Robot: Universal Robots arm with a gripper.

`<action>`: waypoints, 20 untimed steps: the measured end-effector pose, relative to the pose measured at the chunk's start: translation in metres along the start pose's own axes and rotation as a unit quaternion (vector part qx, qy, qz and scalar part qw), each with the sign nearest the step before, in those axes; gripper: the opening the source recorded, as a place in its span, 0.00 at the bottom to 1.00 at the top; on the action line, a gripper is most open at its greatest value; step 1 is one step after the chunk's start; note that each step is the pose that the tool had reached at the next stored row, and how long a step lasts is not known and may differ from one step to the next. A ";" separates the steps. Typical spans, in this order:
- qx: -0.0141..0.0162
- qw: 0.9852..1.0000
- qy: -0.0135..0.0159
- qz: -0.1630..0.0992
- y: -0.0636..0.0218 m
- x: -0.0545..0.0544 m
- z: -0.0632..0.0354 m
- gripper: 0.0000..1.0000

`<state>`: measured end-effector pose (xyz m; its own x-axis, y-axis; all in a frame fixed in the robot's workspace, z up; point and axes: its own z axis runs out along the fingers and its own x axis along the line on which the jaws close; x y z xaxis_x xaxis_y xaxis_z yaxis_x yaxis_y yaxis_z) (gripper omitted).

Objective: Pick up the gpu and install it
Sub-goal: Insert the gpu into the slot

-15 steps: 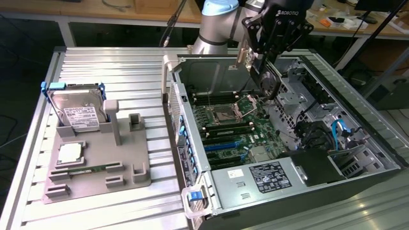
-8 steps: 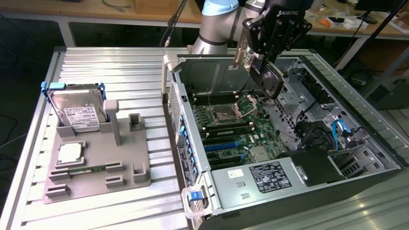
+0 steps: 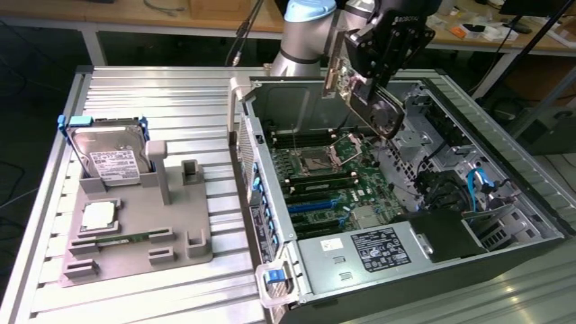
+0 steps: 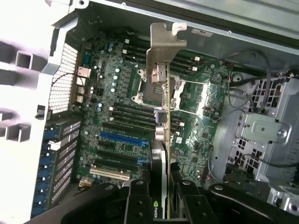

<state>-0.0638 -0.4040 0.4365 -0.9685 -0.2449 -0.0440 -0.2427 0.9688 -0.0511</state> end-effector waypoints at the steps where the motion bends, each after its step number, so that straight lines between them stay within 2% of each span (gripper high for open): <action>1: 0.000 1.000 0.000 -0.009 0.0000 0.000 0.0001 0.27; 4: -0.002 0.999 -0.002 -0.040 0.0000 0.000 0.0004 0.27; 7: -0.004 0.997 -0.004 -0.082 0.0001 0.000 0.0011 0.27; 9: -0.005 0.993 -0.006 -0.116 0.0001 0.000 0.0016 0.27; 13: -0.007 0.988 -0.008 -0.151 0.0001 0.000 0.0025 0.27; 14: -0.007 0.987 -0.008 -0.161 0.0001 0.000 0.0027 0.27; 16: -0.008 0.982 -0.010 -0.188 0.0002 0.000 0.0035 0.27; 17: -0.009 0.979 -0.010 -0.203 0.0002 0.000 0.0039 0.27; 20: -0.010 0.973 -0.012 -0.229 0.0002 0.000 0.0048 0.27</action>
<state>-0.0636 -0.4040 0.4318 -0.7571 -0.6518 -0.0440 -0.6498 0.7583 -0.0511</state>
